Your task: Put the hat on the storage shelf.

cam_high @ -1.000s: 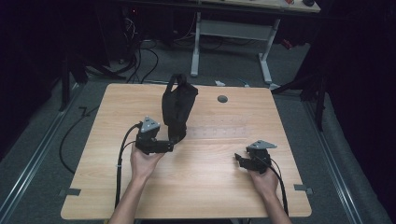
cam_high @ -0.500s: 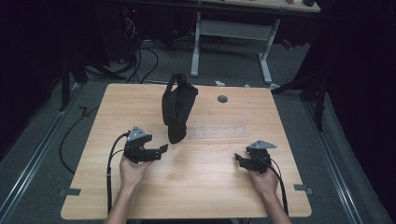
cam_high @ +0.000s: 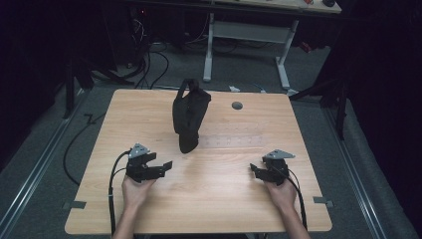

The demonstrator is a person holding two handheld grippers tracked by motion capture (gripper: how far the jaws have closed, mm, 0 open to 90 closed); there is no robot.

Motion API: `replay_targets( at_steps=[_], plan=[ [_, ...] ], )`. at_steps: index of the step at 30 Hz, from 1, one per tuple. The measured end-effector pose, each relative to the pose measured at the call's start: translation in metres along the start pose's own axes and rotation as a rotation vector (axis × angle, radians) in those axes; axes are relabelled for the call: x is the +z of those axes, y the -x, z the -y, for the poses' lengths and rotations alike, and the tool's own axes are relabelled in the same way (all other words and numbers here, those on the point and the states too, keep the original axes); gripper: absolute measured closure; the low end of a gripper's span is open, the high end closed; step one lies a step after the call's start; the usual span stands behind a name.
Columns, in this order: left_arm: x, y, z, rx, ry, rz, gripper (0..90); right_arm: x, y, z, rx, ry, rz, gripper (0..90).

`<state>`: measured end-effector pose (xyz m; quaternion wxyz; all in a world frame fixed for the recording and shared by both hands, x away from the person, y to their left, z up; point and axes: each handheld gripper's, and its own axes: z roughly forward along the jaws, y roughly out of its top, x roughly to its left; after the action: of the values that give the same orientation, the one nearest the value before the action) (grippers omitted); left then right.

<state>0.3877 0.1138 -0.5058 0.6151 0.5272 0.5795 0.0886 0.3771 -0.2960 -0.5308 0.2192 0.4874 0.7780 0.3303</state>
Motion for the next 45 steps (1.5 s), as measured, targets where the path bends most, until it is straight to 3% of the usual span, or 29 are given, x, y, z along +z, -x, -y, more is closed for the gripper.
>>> replay_targets(
  at_steps=[8, 15, 28, 32, 34, 36, 45],
  plan=[
    [-0.002, -0.011, 0.008, -0.013, -0.007, -0.03, 22.1, 0.0, 0.0, 0.0, 0.0, 0.0, 0.0, 39.0],
    [0.0, -0.019, 0.015, 0.012, -0.022, -0.07, 22.3, 0.0, 0.0, 0.0, 0.0, 0.0, 0.0, 38.9],
    [0.005, -0.028, 0.021, 0.028, -0.004, -0.138, 22.8, 0.0, 0.0, 0.0, 0.0, 0.0, 0.0, 38.9],
    [0.008, -0.027, 0.024, 0.071, 0.002, -0.166, 23.1, 0.0, 0.0, 0.0, -0.002, 0.001, 0.001, 39.0],
    [0.01, -0.024, 0.028, 0.124, -0.002, -0.19, 23.1, 0.0, 0.0, 0.0, -0.002, 0.001, 0.001, 38.9],
    [0.013, -0.02, 0.035, 0.204, -0.01, -0.225, 23.0, 0.0, 0.0, 0.0, -0.002, 0.0, 0.001, 38.9],
    [0.013, -0.019, 0.036, 0.195, -0.002, -0.236, 22.5, 0.0, 0.0, 0.0, -0.001, 0.0, 0.0, 38.9]
  ],
)
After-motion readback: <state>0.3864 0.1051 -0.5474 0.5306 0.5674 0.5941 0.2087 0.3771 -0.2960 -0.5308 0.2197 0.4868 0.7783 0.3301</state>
